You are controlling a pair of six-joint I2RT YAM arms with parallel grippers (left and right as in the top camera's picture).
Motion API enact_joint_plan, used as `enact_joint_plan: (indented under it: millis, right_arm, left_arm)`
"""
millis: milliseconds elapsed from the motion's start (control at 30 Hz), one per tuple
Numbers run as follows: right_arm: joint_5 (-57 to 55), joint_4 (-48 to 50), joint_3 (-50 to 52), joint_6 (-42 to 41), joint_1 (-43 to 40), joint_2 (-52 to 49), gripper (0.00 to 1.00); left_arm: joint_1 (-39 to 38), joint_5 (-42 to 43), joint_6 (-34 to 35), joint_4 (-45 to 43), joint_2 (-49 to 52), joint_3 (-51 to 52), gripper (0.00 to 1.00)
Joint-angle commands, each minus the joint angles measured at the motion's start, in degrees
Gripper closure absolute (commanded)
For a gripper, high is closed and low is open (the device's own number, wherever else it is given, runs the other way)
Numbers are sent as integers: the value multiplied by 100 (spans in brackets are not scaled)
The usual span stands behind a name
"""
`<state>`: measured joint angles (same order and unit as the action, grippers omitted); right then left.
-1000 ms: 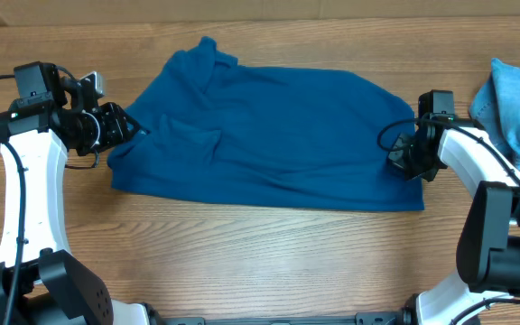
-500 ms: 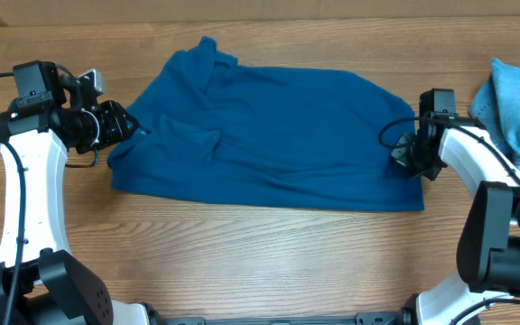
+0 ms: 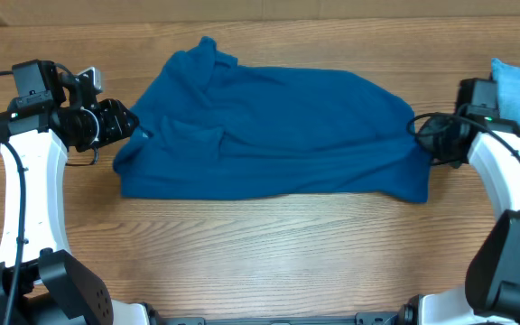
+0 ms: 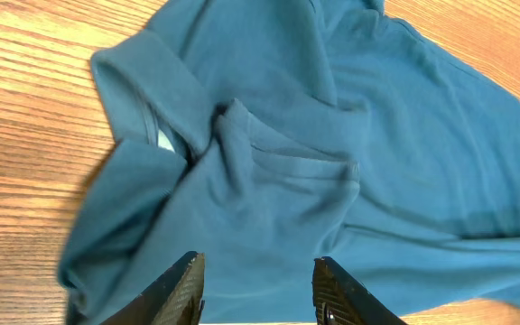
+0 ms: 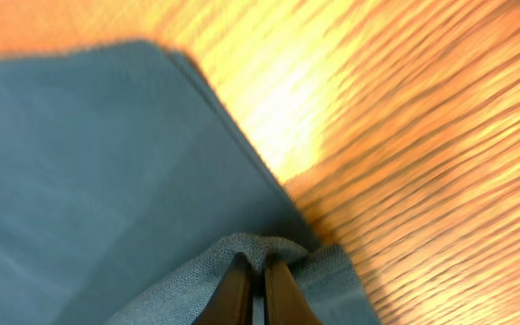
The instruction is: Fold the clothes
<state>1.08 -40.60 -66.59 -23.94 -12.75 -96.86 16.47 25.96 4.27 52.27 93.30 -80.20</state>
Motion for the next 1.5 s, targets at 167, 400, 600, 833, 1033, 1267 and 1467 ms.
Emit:
enact_joint_plan:
  millis: [167,400,600,833,1033,1267,1467]
  right_arm:
    - [63,-219,-168,17,0,96,44]
    - [61,-734,-168,15,15,96,36]
    - [315,-1309,-50,-9,52,74,55]
    - [723,-363,944,-184,52,61,73]
    - [612,420,1810,-334,37,61,76]
    - [-776,149,1784,-404,-315,74,81]
    - [-990,-9,1591,-509,-470,76,78]
  left_arm:
    - [-42,66,-44,-11,-20,-72,57]
    - [-42,20,-249,166,-20,-57,51]
    - [-42,-256,-260,315,2,4,51]
    - [-42,-258,-262,297,4,35,51]
    - [-42,-260,-264,319,4,35,50]
    - [-42,-319,-306,326,4,35,50]
    - [-44,-339,-302,339,4,35,49]
